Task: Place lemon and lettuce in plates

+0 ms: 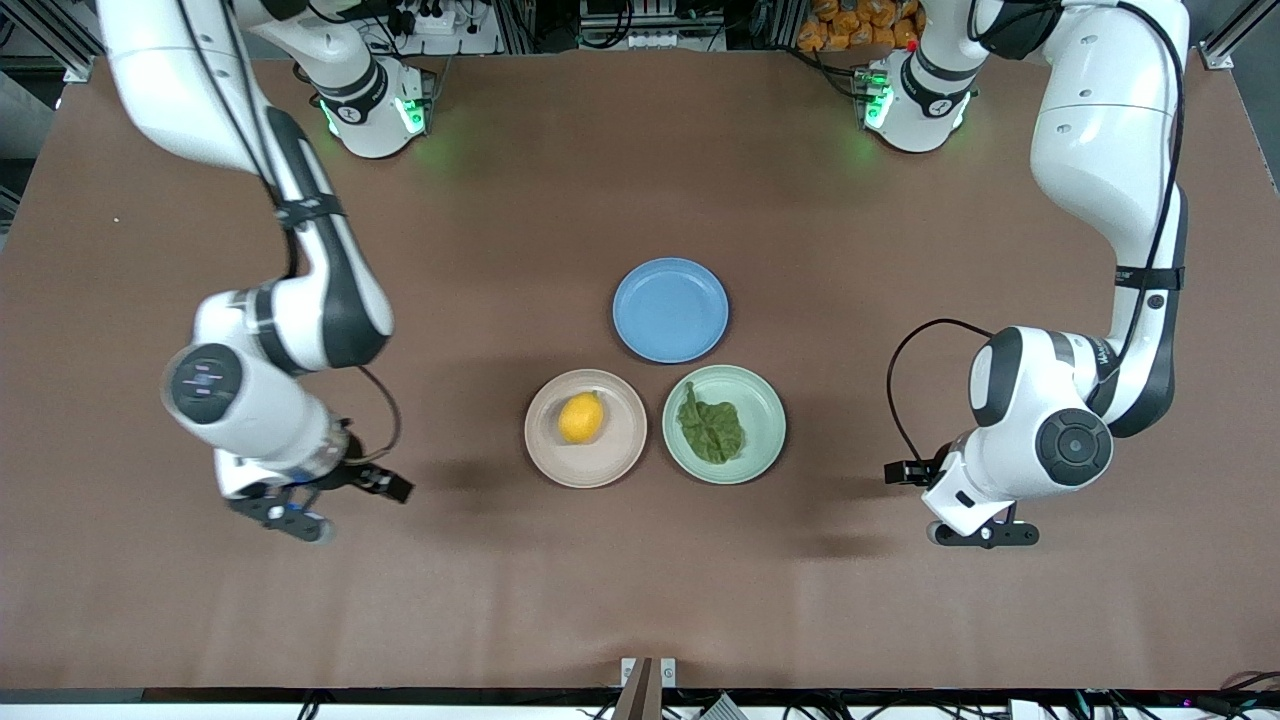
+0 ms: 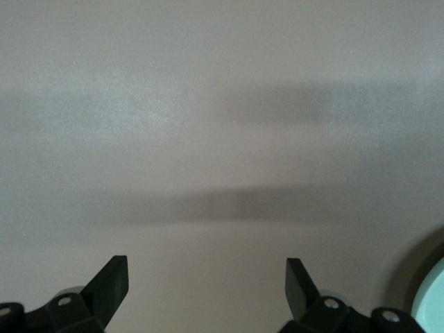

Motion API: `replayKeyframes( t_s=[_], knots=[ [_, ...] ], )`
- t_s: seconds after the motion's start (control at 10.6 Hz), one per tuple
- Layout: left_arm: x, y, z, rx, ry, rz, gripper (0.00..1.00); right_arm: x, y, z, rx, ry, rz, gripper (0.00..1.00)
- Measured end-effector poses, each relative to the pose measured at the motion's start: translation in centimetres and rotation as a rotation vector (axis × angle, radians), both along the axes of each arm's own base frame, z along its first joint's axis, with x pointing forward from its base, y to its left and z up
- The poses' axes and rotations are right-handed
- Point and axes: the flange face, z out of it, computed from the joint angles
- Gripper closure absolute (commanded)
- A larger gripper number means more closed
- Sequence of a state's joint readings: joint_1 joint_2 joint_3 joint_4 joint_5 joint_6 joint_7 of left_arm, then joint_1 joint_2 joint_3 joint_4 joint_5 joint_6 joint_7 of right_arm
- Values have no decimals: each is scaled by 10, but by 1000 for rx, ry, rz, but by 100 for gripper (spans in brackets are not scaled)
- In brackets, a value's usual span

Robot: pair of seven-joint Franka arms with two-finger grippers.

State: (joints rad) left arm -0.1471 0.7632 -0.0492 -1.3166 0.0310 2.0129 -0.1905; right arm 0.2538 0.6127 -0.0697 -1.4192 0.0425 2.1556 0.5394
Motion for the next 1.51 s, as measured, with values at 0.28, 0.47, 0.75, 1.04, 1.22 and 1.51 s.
replayKeyframes(
  t_s=[0.28, 0.47, 0.75, 1.04, 1.22, 1.51],
  knots=[
    [1, 9, 4, 2, 6, 12, 0, -10, -43, -7, -44, 43, 19, 0],
    [2, 21, 19, 1, -3, 26, 0, -28, -53, -31, -72, 91, 59, 0],
    [-2, 23, 55, 2, -10, 16, 0, -48, -82, -44, -74, 91, 99, 0],
    [-7, 32, 96, -3, -23, -71, 0, -87, -116, -68, -73, 50, 148, 0],
    [-11, 56, 131, -3, -39, -72, 0, -109, -126, -76, -71, 66, 160, 0],
    [-32, 65, 207, -11, -73, -69, 0, -135, -125, -57, -64, 64, 163, 0]
  ],
)
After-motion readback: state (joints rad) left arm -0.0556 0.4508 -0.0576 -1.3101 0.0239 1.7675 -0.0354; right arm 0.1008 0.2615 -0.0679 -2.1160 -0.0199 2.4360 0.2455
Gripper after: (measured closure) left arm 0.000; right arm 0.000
